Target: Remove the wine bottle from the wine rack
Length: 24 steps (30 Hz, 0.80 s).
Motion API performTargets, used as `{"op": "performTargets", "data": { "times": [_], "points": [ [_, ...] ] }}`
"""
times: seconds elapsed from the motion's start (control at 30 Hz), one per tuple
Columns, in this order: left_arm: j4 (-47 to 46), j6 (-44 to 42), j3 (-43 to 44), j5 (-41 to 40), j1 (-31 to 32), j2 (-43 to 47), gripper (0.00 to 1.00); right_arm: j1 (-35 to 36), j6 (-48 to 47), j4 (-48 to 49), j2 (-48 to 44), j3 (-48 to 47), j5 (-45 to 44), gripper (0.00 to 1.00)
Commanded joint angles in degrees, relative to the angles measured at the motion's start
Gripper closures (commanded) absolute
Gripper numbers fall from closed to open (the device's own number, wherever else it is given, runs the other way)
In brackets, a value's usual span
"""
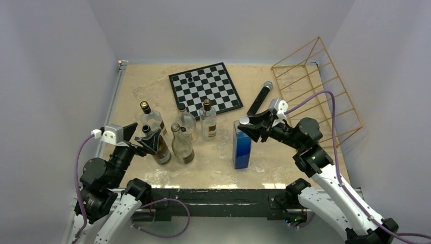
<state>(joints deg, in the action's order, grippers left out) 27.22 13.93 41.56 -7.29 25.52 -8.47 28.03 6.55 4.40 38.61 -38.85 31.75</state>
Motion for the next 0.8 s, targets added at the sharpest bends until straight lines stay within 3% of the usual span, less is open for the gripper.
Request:
{"op": "performTargets", "data": {
  "times": [0.0,0.47,0.77],
  "points": [
    [-1.8,-0.6,-0.1,-0.5,0.0,-0.2,0.02,4.7,-0.1,19.8,0.9,-2.6,0.2,1.00],
    [-1.6,-0.7,-0.1,-1.1,-0.1,0.0,0.02,19.2,-4.5,29.9,18.1,-10.8,-3.8,1.00],
    [-1.6,-0.7,0.0,-0.8,0.0,0.0,0.02,20.7,-6.3,32.0,24.9,-14.6,-4.2,1.00]
  ]
}}
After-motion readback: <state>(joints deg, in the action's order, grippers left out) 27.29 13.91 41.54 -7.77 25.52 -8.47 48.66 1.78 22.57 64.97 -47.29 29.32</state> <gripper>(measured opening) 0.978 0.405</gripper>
